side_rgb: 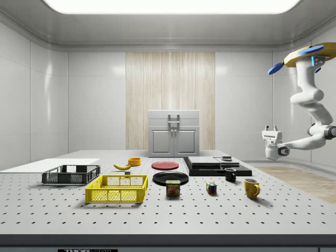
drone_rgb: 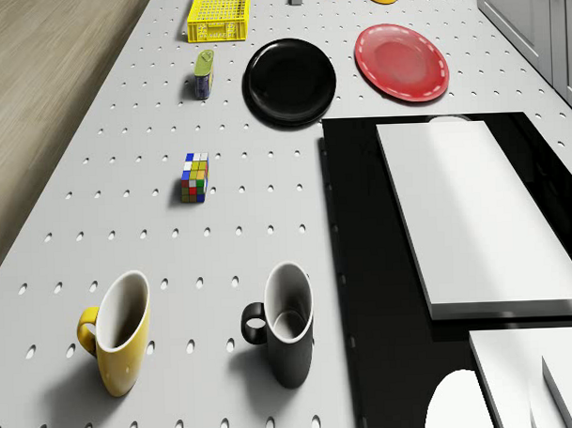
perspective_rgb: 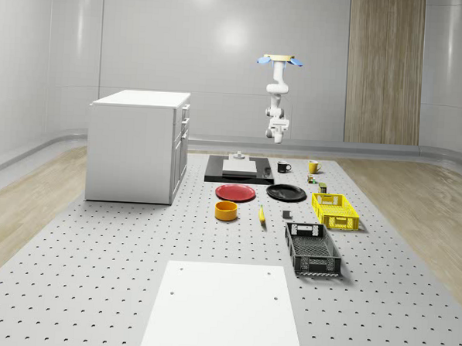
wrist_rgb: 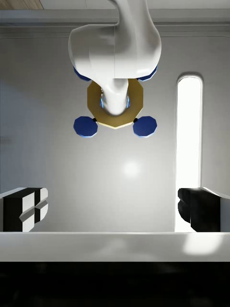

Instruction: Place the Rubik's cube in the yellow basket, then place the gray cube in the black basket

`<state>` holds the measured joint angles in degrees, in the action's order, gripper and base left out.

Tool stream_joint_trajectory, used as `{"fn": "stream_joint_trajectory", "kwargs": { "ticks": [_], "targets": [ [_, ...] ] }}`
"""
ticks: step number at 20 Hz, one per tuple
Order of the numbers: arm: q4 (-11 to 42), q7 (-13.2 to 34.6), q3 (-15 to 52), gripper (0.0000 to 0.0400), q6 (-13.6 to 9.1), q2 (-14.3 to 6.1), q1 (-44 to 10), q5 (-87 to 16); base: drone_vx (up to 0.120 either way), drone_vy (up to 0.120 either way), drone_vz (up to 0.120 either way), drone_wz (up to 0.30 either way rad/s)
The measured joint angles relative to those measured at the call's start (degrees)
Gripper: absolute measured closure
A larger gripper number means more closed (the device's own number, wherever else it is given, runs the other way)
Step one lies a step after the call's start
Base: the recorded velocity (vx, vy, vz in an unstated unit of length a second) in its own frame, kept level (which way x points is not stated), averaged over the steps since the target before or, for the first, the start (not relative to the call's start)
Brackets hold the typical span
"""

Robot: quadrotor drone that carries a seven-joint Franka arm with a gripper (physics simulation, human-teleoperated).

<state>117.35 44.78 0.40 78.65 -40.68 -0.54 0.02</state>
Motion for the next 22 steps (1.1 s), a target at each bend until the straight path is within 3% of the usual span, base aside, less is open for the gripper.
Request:
{"fn": "stream_joint_trajectory", "kwargs": {
  "ticks": [4, 22],
  "targets": [
    [0.1, 0.0, 0.1, 0.0000, 0.2, -0.1, 0.0, -0.2, 0.000, 0.010, 0.000, 0.000],
    [1.0, 0.9, 5.1, 0.0000, 1.0, -0.8, -1.6, -7.1, 0.000, 0.120, 0.000, 0.000]
  ]
}}
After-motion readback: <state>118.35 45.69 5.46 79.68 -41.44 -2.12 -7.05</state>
